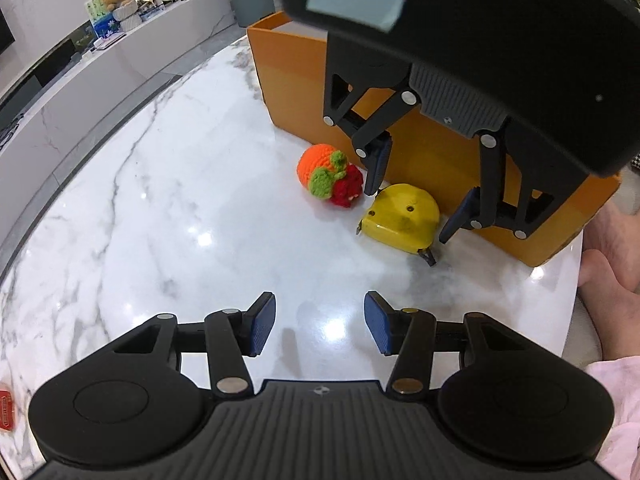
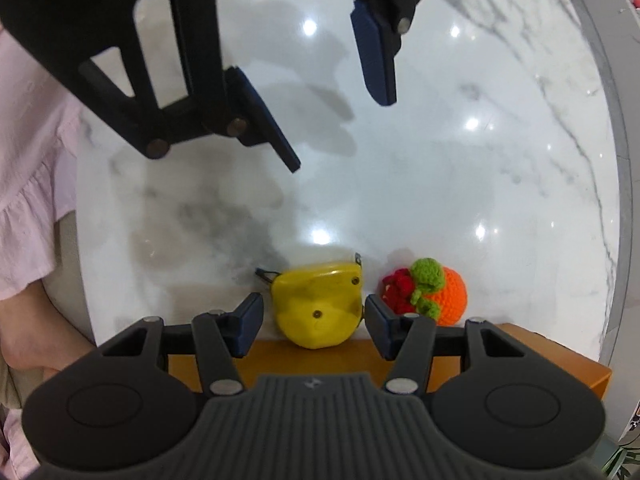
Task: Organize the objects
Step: 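Move both grippers down to the yellow tape measure and crochet fruit, then grasp the yellow tape measure with the right gripper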
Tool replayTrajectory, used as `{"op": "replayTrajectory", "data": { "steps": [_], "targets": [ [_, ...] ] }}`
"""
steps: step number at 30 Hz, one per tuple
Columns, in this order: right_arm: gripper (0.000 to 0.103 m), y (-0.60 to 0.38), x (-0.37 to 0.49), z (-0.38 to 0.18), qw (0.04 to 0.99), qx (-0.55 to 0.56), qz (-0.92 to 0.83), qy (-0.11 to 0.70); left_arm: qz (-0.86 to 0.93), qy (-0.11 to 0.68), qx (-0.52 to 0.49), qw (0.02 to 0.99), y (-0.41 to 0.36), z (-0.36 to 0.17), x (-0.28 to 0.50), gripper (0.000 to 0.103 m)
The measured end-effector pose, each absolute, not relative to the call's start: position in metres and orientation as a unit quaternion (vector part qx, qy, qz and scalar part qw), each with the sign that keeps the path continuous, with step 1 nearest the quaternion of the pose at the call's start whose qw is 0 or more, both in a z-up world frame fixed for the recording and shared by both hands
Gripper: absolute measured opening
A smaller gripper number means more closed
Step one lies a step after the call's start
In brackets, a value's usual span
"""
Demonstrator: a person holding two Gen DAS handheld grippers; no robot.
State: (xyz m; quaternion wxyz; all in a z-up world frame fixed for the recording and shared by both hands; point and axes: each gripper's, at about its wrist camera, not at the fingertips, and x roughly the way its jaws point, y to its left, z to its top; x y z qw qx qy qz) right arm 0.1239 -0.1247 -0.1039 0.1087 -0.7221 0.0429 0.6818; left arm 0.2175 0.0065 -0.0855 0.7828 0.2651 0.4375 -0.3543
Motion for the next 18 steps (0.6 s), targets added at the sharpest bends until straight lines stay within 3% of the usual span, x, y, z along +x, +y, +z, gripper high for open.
{"op": "replayTrajectory", "data": {
  "steps": [18],
  "targets": [
    [0.057,-0.122,0.121,-0.126,0.059,-0.750,0.658,0.022,-0.352,0.444,0.277,0.776,0.009,-0.093,0.216,0.059]
  ]
}}
